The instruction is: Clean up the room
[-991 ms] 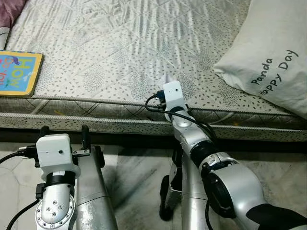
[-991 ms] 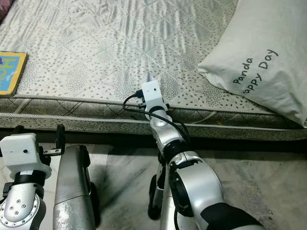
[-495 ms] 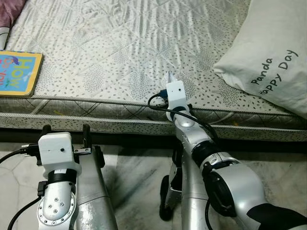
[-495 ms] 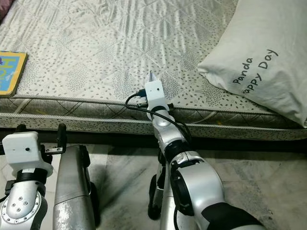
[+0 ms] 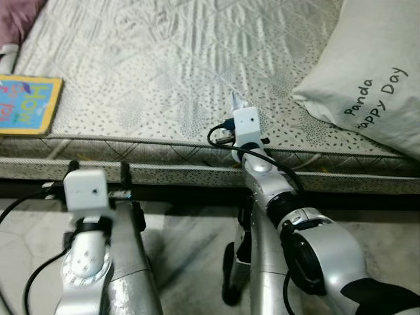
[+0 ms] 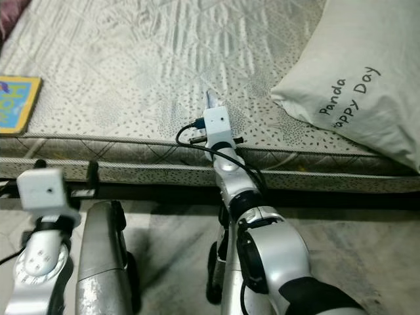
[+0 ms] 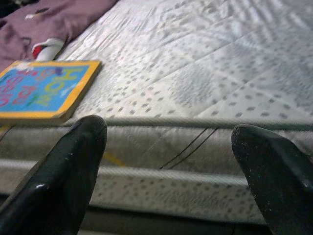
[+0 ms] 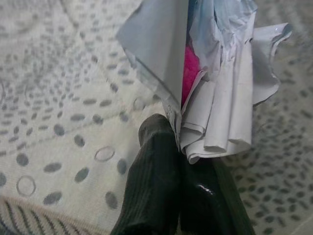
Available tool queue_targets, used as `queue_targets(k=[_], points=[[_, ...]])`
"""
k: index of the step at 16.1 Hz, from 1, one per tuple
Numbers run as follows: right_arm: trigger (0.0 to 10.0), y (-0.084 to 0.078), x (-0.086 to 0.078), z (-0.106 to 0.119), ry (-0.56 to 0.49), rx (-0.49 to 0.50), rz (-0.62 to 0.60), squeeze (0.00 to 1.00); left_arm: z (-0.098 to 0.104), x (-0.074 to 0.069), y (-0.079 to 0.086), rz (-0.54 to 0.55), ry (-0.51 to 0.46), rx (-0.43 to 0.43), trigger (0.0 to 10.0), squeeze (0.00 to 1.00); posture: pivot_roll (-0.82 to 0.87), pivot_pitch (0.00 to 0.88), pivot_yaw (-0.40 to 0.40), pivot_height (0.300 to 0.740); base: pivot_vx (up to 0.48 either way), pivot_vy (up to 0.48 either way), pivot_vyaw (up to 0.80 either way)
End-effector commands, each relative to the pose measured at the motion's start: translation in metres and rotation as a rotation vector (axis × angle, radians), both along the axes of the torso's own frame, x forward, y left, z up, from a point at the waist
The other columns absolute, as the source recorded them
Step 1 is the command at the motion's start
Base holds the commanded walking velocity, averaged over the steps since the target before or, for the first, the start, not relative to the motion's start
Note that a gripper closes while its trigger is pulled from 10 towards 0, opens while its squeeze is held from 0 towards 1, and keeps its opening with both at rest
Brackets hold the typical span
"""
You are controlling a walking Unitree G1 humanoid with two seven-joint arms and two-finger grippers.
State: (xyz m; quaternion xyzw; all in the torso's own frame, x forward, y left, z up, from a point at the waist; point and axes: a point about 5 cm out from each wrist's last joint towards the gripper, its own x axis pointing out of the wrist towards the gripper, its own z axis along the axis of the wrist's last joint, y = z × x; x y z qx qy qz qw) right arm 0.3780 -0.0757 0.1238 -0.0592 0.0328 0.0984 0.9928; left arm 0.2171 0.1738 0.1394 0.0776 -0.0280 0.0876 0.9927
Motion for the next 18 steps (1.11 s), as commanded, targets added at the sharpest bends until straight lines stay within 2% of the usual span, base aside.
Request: queue_targets(k=[1,3,4,5,8,11,13,15,17,18], points=[[0.0,-0.004,-0.003,-0.002,-0.017,0.031,-0.004,0.0,-0.004,0.004,-0.004,-0.028,0.006,-0.01,10.0,0.0,0.11,0.118,-0.035,0.496,0.0,0.0,0.0],[0.0,-0.01,-0.007,-0.004,-0.047,0.061,0.008,0.0,-0.004,0.018,-0.008,-0.043,-0.015,-0.015,10.0,0.0,0.08,0.081,-0.029,0.496,0.0,0.0,0.0],[0.0,-0.014,-0.012,-0.003,-0.086,0.12,0.026,0.0,-0.005,0.025,-0.01,-0.042,-0.023,-0.018,10.0,0.0,0.06,0.053,-0.026,0.496,0.0,0.0,0.0],[0.0,-0.018,-0.018,-0.002,-0.129,0.136,0.048,0.0,-0.006,0.033,-0.012,-0.019,-0.037,0.011,10.0,0.0,0.04,0.03,-0.021,0.496,0.0,0.0,0.0],[0.0,-0.033,-0.032,0.004,-0.214,0.174,0.054,0.0,-0.008,0.047,-0.006,0.007,-0.063,0.015,10.0,0.0,0.01,0.0,-0.014,0.496,0.0,0.0,0.0],[0.0,-0.044,-0.044,0.003,-0.246,0.19,0.039,0.0,-0.009,0.05,-0.001,0.012,-0.079,0.008,10.0,0.0,0.0,0.0,-0.011,0.496,0.0,0.0,0.0],[0.0,-0.063,-0.054,0.002,-0.235,0.198,0.017,0.0,-0.009,0.054,0.005,0.034,-0.105,0.017,10.0,0.0,0.01,0.0,-0.02,0.496,0.0,0.0,0.0],[0.0,-0.079,-0.069,-0.004,-0.205,0.148,0.037,0.0,-0.013,0.048,0.015,0.054,-0.115,0.019,10.0,0.0,0.0,0.0,-0.025,0.496,0.0,0.0,0.0],[10.0,-0.082,-0.076,-0.007,-0.18,0.119,0.055,0.0,-0.021,0.04,0.021,0.069,-0.1,0.018,10.0,0.0,-0.01,0.0,-0.036,0.496,0.0,0.0,0.0],[10.0,-0.083,-0.078,-0.007,-0.179,0.107,0.063,0.0,-0.022,0.037,0.022,0.071,-0.093,0.023,10.0,0.0,0.0,0.0,-0.038,0.496,0.0,0.0,0.0]])
